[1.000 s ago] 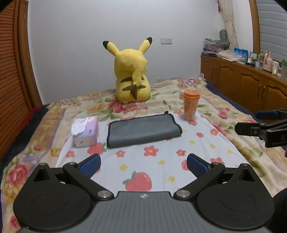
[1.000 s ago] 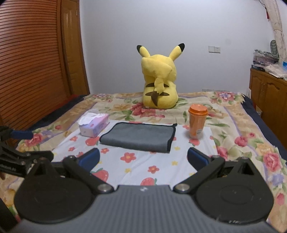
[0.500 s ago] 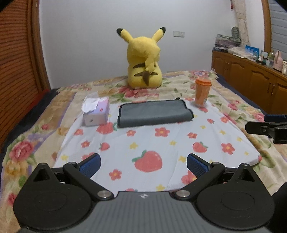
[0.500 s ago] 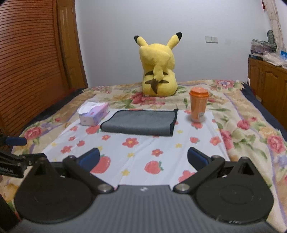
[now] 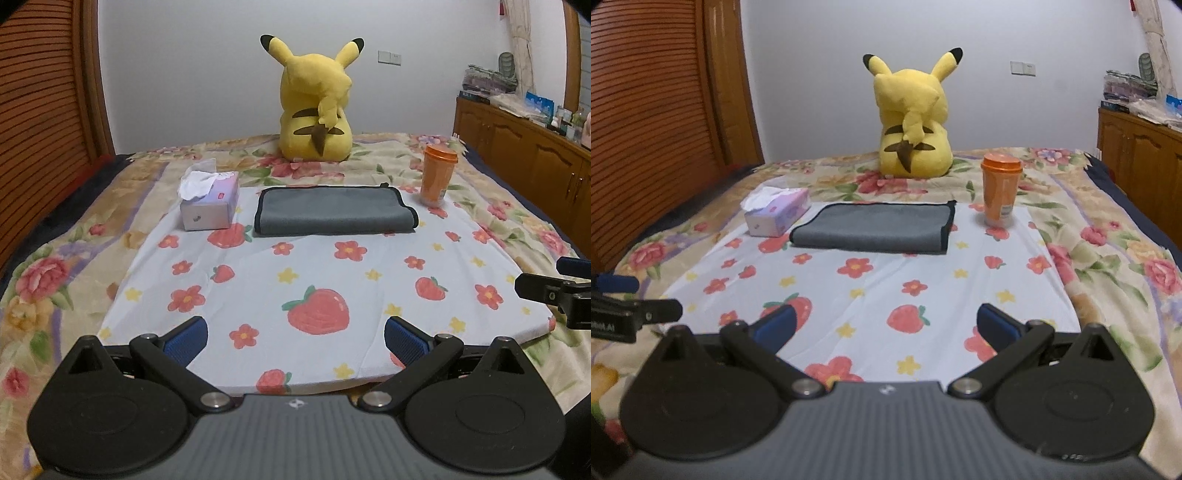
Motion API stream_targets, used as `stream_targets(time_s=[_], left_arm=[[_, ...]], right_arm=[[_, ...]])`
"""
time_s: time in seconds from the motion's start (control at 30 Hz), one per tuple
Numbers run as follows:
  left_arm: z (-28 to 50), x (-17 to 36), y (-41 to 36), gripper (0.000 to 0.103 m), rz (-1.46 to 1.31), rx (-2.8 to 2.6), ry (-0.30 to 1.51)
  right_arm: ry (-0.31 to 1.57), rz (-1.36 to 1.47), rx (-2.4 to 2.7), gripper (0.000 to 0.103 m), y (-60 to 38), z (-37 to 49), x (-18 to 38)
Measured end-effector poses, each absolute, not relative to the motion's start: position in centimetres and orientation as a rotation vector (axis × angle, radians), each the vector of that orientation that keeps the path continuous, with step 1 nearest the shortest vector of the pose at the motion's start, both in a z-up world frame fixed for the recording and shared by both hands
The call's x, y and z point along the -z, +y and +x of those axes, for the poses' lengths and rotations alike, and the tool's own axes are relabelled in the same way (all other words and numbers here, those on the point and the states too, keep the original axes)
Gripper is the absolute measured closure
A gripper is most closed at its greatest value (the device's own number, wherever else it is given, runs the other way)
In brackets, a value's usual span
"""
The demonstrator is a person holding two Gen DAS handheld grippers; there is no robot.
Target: Fold towel
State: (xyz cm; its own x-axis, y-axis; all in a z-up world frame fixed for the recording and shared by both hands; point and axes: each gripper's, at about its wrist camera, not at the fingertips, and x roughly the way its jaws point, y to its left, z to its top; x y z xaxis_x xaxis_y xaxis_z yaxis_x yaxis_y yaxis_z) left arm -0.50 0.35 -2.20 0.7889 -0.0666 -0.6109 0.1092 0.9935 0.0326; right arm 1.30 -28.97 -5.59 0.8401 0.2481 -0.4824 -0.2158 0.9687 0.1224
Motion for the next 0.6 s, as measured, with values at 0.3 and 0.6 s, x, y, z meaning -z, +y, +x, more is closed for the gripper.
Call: stream_targets(time_s=[0.3, 0.6], left_arm=[[-0.57, 2.21, 0.59, 0.003, 0.081, 0.052, 0.624], [-0.77, 1.84, 0.92, 0.003, 0.064, 0.042, 0.596]], right_arm=[[0.519, 0.068, -0.213, 0.0, -28.94, 1.81, 6.42], [0.505, 0.105, -0.198, 0.0, -29.71, 1.87, 6.25]])
